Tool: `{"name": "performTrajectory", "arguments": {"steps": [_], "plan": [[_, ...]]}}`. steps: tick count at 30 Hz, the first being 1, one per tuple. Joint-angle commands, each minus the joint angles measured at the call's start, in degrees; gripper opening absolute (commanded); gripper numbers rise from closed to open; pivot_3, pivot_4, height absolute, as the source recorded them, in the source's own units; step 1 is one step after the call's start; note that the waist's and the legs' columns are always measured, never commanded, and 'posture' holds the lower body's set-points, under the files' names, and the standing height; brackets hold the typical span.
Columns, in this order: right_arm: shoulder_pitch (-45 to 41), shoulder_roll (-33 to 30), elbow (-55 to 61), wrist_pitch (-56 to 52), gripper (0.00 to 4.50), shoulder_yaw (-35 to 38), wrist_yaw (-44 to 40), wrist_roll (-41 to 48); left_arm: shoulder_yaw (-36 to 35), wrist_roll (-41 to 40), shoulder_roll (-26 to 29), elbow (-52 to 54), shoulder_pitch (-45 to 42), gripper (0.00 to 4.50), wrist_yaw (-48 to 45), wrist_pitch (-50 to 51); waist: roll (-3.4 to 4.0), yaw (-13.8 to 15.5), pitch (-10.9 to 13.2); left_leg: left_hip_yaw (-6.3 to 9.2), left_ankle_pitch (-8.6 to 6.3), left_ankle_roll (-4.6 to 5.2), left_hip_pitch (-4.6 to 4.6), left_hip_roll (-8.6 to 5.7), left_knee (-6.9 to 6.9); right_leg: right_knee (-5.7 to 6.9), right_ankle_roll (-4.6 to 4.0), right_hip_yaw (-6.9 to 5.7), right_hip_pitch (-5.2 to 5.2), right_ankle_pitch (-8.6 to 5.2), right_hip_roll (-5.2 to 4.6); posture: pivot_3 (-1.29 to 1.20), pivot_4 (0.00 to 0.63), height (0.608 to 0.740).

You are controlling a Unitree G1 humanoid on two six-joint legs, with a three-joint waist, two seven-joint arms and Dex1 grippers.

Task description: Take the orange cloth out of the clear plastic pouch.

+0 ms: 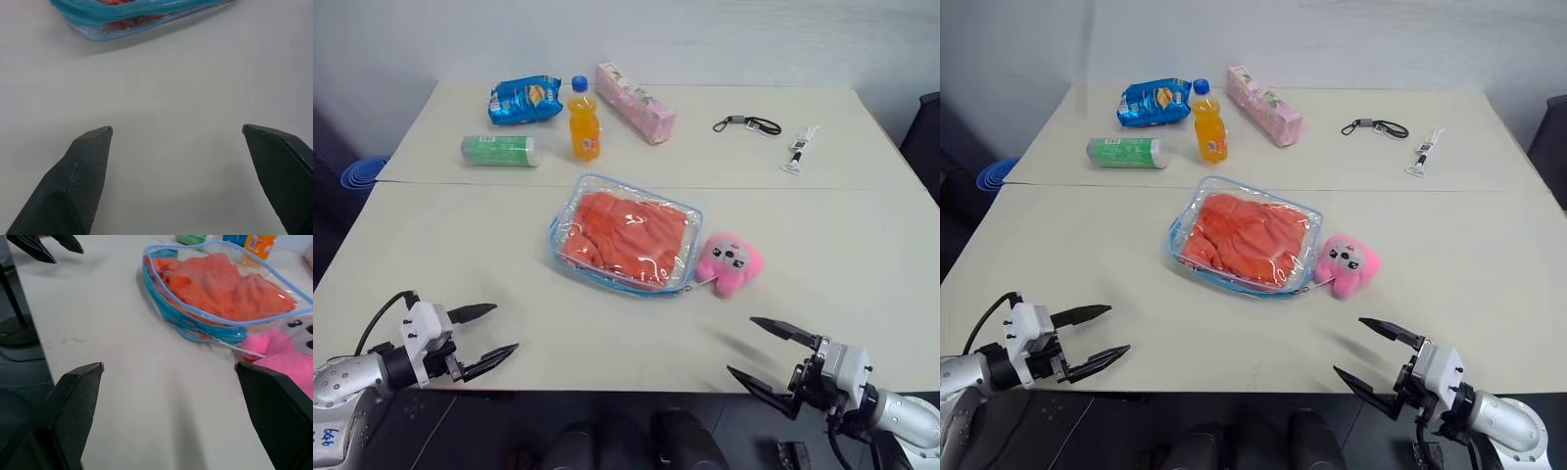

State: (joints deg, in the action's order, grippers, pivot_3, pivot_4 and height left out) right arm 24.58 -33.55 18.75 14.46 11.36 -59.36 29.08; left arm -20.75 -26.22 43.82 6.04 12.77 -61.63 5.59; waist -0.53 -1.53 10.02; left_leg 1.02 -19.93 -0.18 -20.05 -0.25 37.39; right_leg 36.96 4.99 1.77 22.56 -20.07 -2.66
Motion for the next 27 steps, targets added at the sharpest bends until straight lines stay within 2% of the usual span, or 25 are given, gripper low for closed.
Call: {"name": "performTrajectory", "arguments": {"steps": [1,4,6,8,13,17,20,23,27], "plan": [[-0.3,2.0,6.5,-0.2,4.50,-0.5,-0.3,6.4,1.6,-0.7,4.0,0.2,-5.8,4.48,-3.8,0.7,-0.01,0.1,0.0,0.00,0.00,-0.01,0.01,0.00,0.01,0.03,0.00,0.00,-0.01,0.00,0.00,0.00,0.150,0.740],[-1.3,3.0,9.0,0.5,4.50,-1.0,-0.5,7.6,5.1,3.3,6.1,-4.8,-16.2,4.48,-4.7,-2.9,0.02,0.6,0.0,0.07,0.05,-0.04,-0.03,0.00,0.15,0.09,0.00,-0.07,-0.02,0.00,0.00,0.00,0.150,0.740],[-2.7,3.9,10.0,0.7,4.50,-1.3,1.1,6.8,11.7,9.4,5.9,-12.5,-27.6,4.48,-7.0,-9.5,0.03,1.0,0.0,0.07,0.06,-0.03,-0.01,-0.04,0.23,0.12,0.00,-0.08,-0.08,0.00,0.00,0.00,0.150,0.740],[-3.4,4.5,10.3,0.6,4.50,-1.5,2.1,6.4,15.6,13.1,5.1,-18.4,-34.1,4.48,-8.4,-14.7,0.02,1.4,0.0,0.08,0.06,-0.04,-0.02,-0.08,0.34,0.19,0.00,-0.11,-0.05,0.01,0.02,0.00,0.150,0.740],[-3.0,4.8,9.6,0.8,4.50,-2.2,2.7,3.7,26.4,24.5,-3.4,-39.5,-53.6,4.48,-6.4,-27.0,0.04,1.6,-0.1,-0.03,0.09,-0.18,-0.25,-0.08,0.70,0.53,0.06,-0.07,0.14,0.03,0.13,0.00,0.150,0.740],[-1.6,5.2,9.9,0.8,4.50,-1.8,3.9,3.0,29.6,28.8,-6.8,-50.5,-59.9,4.48,-4.3,-34.3,-0.08,1.1,0.0,-0.17,0.02,-0.06,-0.36,-0.09,0.84,0.64,0.16,0.02,0.22,0.08,0.15,0.00,0.150,0.740],[0.5,6.0,10.0,1.9,4.50,-1.7,4.3,2.7,30.8,31.0,-8.9,-56.8,-62.7,3.90,-1.4,-37.1,-0.09,1.1,0.0,-0.20,0.02,-0.07,-0.33,-0.06,0.80,0.68,0.16,0.05,0.27,0.08,0.18,0.00,0.150,0.740],[2.3,6.7,9.8,3.3,4.50,-1.7,4.6,1.9,31.1,30.5,-9.9,-58.8,-63.3,3.01,-3.1,-38.5,-0.10,1.4,0.0,-0.19,0.04,-0.10,-0.31,-0.05,0.86,0.69,0.16,0.06,0.27,0.08,0.18,0.00,0.150,0.740],[5.7,8.8,7.8,7.0,4.50,0.4,5.6,0.2,30.1,27.9,-11.2,-55.9,-61.4,1.73,-5.4,-36.0,-0.11,1.6,0.0,-0.16,0.04,-0.08,-0.27,-0.05,0.92,0.71,0.16,0.06,0.25,0.08,0.15,0.00,0.150,0.740]]}}
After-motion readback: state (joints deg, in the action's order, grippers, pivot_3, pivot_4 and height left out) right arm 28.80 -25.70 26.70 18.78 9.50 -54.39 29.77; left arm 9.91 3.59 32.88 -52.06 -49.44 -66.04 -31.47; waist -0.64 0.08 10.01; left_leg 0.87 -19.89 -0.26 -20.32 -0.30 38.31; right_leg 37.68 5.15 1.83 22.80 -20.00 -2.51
